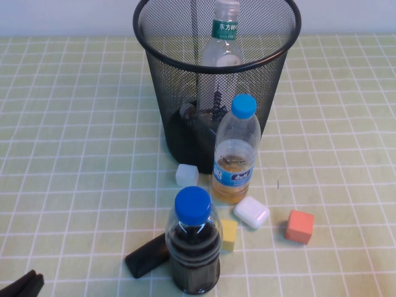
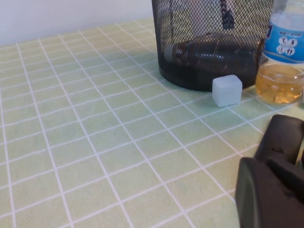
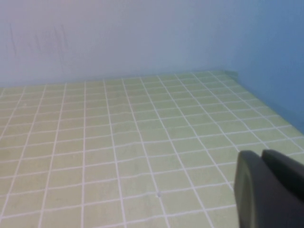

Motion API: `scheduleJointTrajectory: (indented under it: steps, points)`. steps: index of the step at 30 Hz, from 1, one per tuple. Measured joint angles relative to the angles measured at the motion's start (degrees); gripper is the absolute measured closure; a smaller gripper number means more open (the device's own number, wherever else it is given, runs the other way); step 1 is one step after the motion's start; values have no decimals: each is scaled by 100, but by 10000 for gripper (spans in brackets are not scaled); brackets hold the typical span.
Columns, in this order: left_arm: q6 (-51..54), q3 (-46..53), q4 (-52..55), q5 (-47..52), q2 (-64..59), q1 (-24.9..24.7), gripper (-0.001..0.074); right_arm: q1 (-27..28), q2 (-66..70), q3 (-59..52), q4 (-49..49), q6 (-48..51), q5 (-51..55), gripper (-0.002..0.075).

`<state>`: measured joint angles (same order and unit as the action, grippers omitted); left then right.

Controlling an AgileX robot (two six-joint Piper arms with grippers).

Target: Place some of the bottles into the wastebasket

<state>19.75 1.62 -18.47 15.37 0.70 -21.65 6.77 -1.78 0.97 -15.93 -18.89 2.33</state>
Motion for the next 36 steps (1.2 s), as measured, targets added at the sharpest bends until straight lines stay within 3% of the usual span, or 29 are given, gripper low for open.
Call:
scheduleJointTrajectory:
  steps: [2,5,7,13,19,36]
  points:
    - [0,0,0,0,0,0,738,0,-22,-26,415,378,90,733]
    - [0,0,0,0,0,0,738,0,-20,-26,1842,2090,354,733]
    - [0,0,0,0,0,0,738,0,-20,-26,2225,2820,538,733]
    - [0,0,0,0,0,0,738,0,-20,-260,1876,2383,714,733]
    - [0,0,0,0,0,0,738,0,-20,-249,1366,2226,1639,733]
    - [0,0,0,0,0,0,738,0,-20,-249,1496,2193,1639,733]
